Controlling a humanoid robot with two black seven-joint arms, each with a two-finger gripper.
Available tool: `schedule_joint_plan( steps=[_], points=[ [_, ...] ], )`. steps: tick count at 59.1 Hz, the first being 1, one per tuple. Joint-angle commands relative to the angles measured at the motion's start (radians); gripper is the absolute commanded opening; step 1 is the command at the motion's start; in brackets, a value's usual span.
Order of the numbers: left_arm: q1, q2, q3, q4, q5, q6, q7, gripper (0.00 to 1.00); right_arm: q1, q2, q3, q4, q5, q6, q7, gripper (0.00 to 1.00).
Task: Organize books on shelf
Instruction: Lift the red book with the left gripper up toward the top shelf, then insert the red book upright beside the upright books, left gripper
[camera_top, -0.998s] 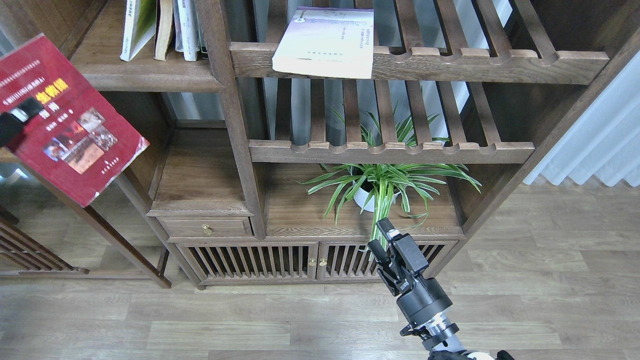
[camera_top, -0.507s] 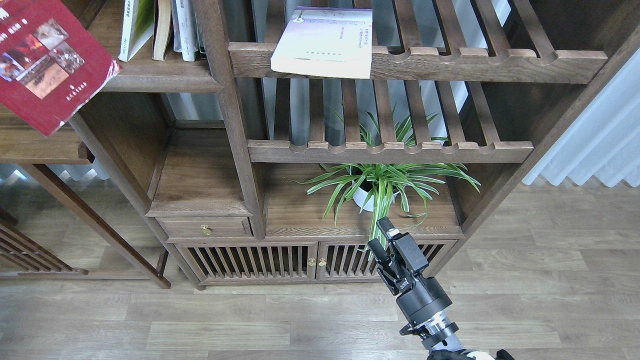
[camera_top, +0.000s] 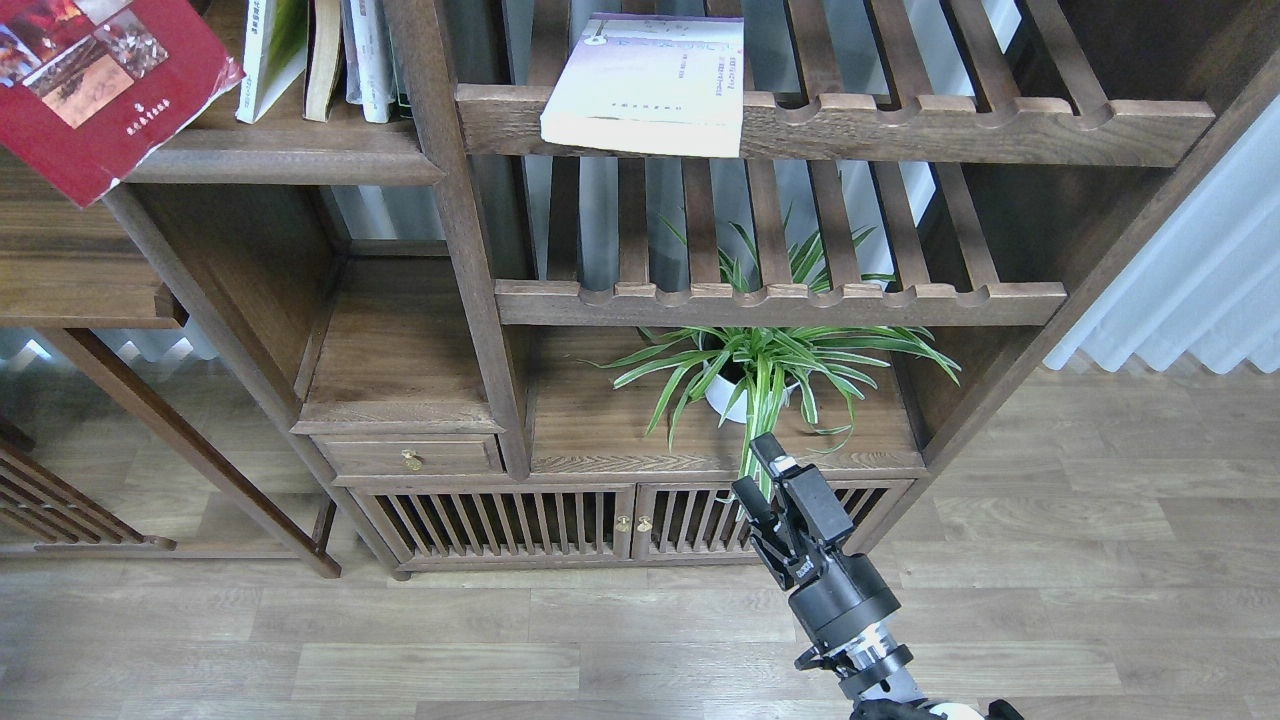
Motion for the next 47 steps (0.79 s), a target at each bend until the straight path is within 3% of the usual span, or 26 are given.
schedule_joint_plan(
  steps=[1, 47],
  points=[
    [-0.02, -0.017, -0.003, 0.021, 0.037, 0.0, -0.001, 0.02, 0.001, 0.0, -0.002, 0.002, 0.0, 0.0, 0.0, 0.98],
    [-0.376, -0.226, 0.094, 0.189, 0.41, 0.0, -0.004, 0.02, 0.001, 0.0, 0.0, 0.002, 0.0, 0.0, 0.0, 0.98]
  ],
)
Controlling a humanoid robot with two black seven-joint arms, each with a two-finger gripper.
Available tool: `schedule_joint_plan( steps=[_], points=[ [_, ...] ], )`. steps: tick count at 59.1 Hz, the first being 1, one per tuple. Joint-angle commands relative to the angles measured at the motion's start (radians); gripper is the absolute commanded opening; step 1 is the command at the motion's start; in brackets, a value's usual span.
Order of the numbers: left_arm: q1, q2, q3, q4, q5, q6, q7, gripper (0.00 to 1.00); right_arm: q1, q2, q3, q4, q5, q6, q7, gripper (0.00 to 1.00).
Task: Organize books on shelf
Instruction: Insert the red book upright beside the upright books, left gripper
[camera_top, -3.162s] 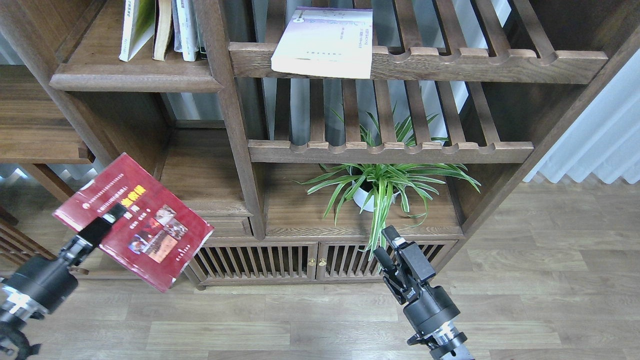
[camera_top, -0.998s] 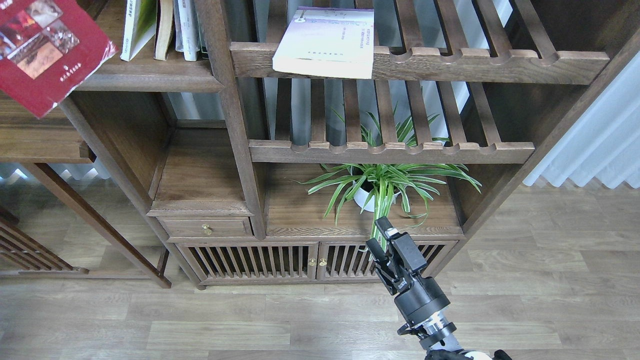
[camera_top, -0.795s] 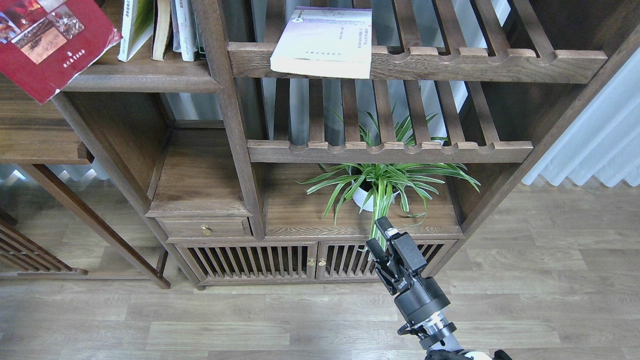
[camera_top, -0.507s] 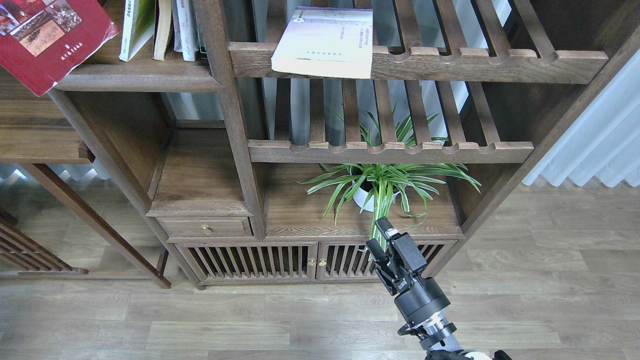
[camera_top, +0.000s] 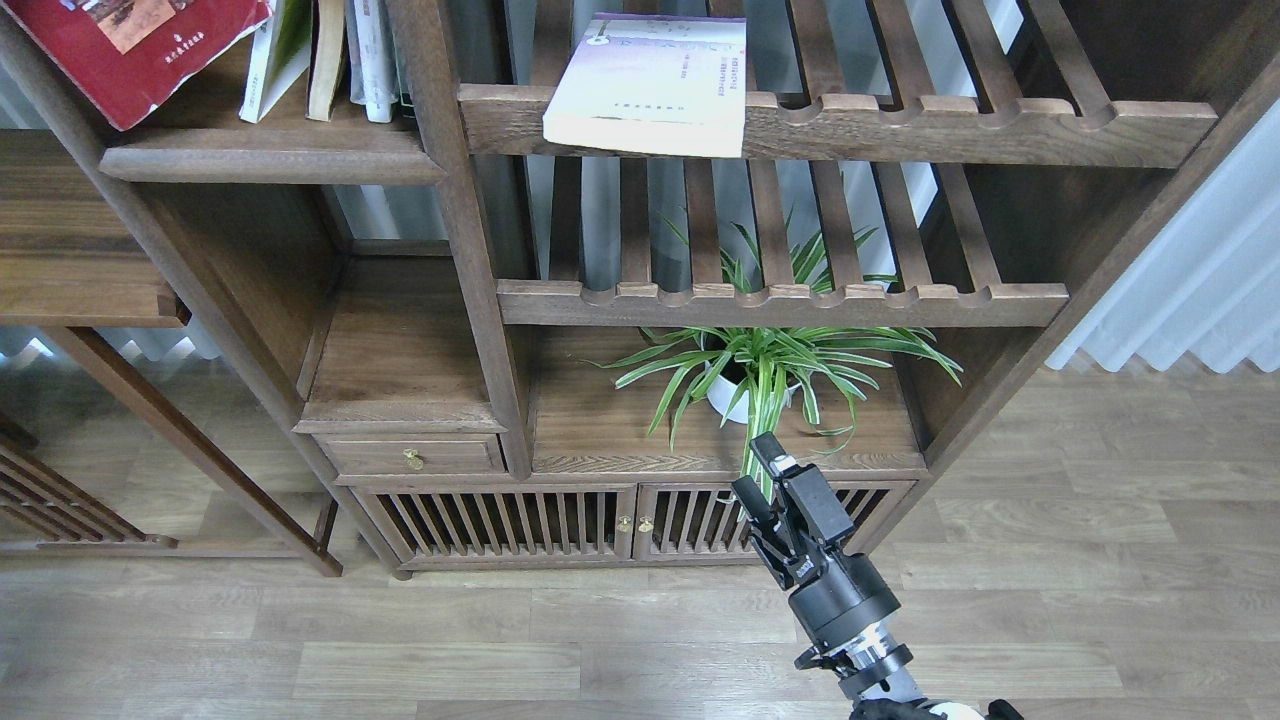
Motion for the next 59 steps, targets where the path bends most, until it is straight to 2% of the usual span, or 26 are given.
schedule_joint_plan(
  steps=[1, 16, 31, 47, 59],
  points=[
    [-0.061, -0.052, 0.007, 0.045, 0.063, 0.0, -0.003, 0.02, 0.0, 0.0, 0.0, 0.0, 0.0, 0.0, 0.0, 0.98],
    [-0.132, -0.138, 0.03, 0.095, 0.152, 0.0, -0.005, 0.01, 0.001, 0.0, 0.0, 0.0, 0.001, 0.0, 0.0, 0.98],
    [-0.187, -0.161, 0.032, 0.12, 0.226, 0.0, -0.008, 0.01, 0.001, 0.0, 0.0, 0.0, 0.003, 0.0, 0.0, 0.98],
    [-0.189, -0.132, 0.034, 0.105, 0.24, 0.0, 0.003, 0.01, 0.003, 0.0, 0.0, 0.0, 0.005, 0.0, 0.001, 0.98],
    [-0.176, -0.037, 0.047, 0.102, 0.232, 0.0, 0.006, 0.01, 0.006, 0.0, 0.015, 0.0, 0.005, 0.0, 0.0, 0.98]
  ],
)
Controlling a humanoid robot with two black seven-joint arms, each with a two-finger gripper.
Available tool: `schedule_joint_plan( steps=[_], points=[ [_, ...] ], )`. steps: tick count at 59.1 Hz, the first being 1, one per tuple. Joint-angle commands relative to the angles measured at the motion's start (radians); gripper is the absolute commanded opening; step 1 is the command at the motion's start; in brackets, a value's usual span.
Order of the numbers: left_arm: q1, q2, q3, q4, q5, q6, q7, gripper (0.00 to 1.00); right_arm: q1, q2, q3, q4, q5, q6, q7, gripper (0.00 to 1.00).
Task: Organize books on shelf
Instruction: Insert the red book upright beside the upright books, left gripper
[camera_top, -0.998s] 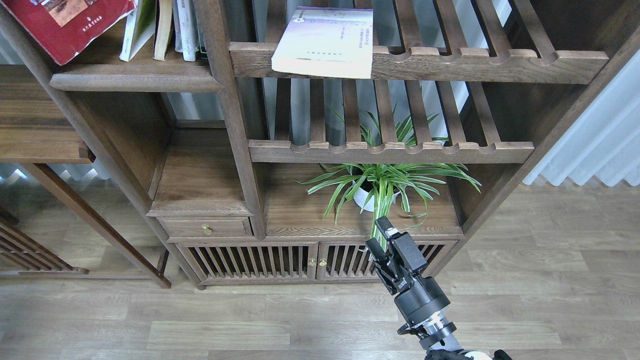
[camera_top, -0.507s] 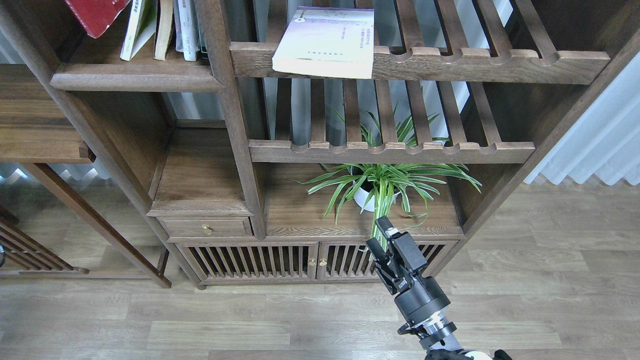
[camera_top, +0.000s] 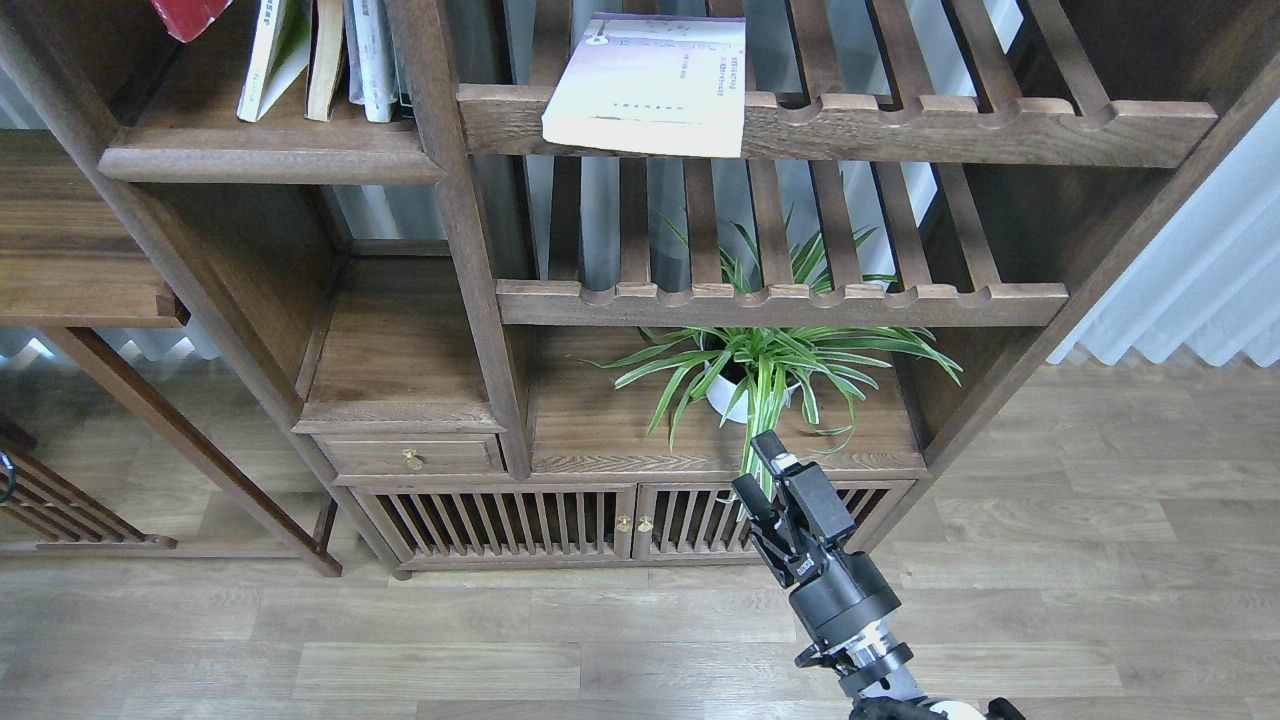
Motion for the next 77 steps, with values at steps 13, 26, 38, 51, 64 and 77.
schedule_joint_plan(
  steps=[13, 26, 38, 51, 64, 77],
  points=[
    [0.017, 0.063, 0.012, 0.006, -0.008, 0.0, -0.002, 0.01, 0.006, 0.0, 0.004, 0.0, 0.0, 0.0, -0.002, 0.98],
    [0.009, 0.037, 0.04, 0.014, 0.001, 0.0, -0.006, 0.01, 0.009, 0.0, 0.004, 0.0, 0.0, 0.0, -0.002, 0.98],
    [-0.003, -0.01, 0.04, 0.034, 0.037, 0.0, -0.009, 0.01, 0.009, 0.0, 0.004, 0.0, 0.0, 0.0, -0.002, 0.98],
    [-0.019, -0.029, 0.04, 0.071, 0.1, 0.0, -0.017, 0.01, 0.009, 0.0, 0.004, 0.001, 0.0, 0.0, -0.002, 0.98],
    [-0.063, -0.059, 0.043, 0.121, 0.118, 0.0, -0.022, 0.01, 0.009, -0.002, 0.004, 0.003, 0.0, 0.0, -0.002, 0.98],
    [-0.103, -0.101, 0.057, 0.178, 0.176, 0.0, -0.089, 0.0, 0.009, 0.0, 0.004, 0.005, 0.001, 0.0, -0.002, 0.98]
  ],
)
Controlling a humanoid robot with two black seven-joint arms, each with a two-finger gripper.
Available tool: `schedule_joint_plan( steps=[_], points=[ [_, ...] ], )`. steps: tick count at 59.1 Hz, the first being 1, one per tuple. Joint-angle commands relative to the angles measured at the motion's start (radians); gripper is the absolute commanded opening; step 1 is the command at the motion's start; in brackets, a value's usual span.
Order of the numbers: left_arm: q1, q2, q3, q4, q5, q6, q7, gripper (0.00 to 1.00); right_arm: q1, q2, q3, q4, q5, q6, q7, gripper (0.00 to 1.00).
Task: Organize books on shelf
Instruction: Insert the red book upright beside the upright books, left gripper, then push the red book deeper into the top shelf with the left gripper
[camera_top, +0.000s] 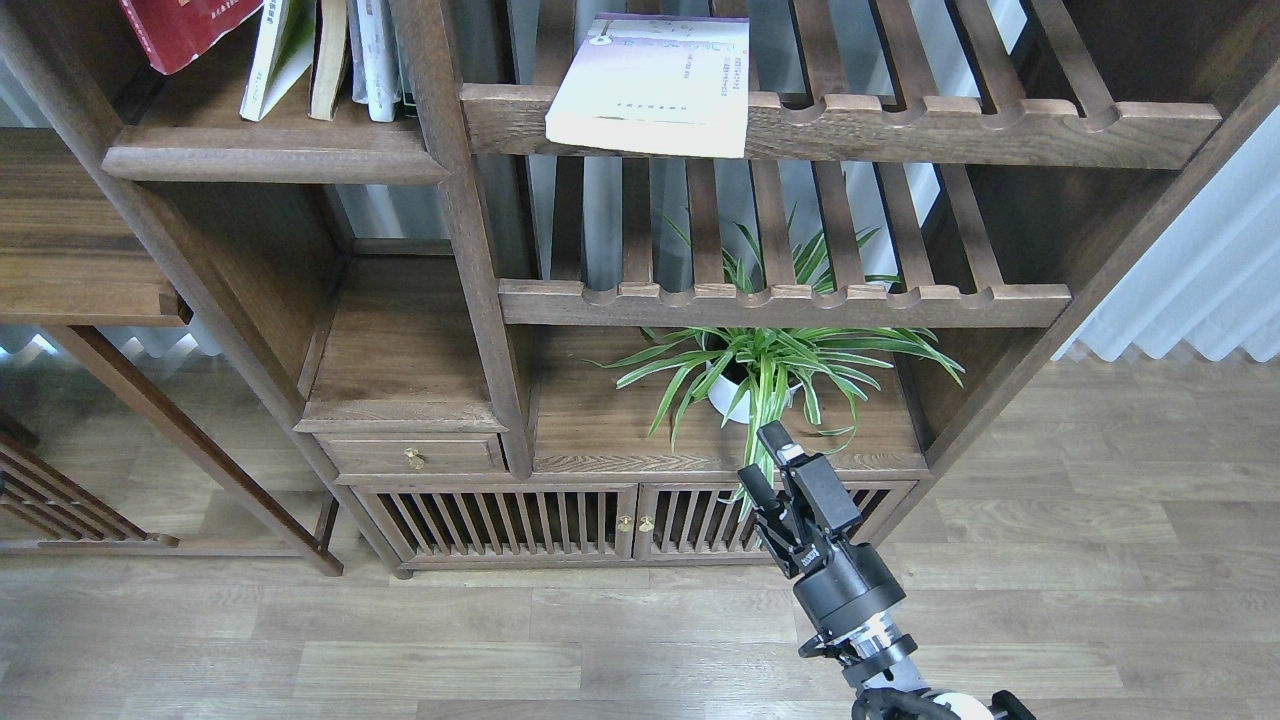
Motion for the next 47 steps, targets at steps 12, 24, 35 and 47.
schedule_joint_plan(
  steps=[12, 24, 35, 47],
  points=[
    [-0.03, -0.071, 0.005, 0.07, 0.098, 0.0, -0.105, 0.0, -0.008, 0.001, 0.001, 0.008, 0.002, 0.0, 0.003, 0.98],
    [-0.041, -0.071, 0.011, 0.128, 0.101, 0.0, -0.15, 0.0, -0.013, 0.004, -0.002, 0.015, 0.002, 0.0, 0.003, 0.98],
    [-0.038, -0.068, 0.009, 0.13, 0.101, 0.0, -0.176, 0.0, -0.005, 0.004, -0.003, 0.016, 0.002, 0.0, 0.003, 0.98],
    [-0.035, -0.062, 0.012, 0.136, 0.112, 0.0, -0.19, 0.0, 0.017, 0.004, -0.005, 0.017, 0.003, 0.0, 0.003, 0.98]
  ],
)
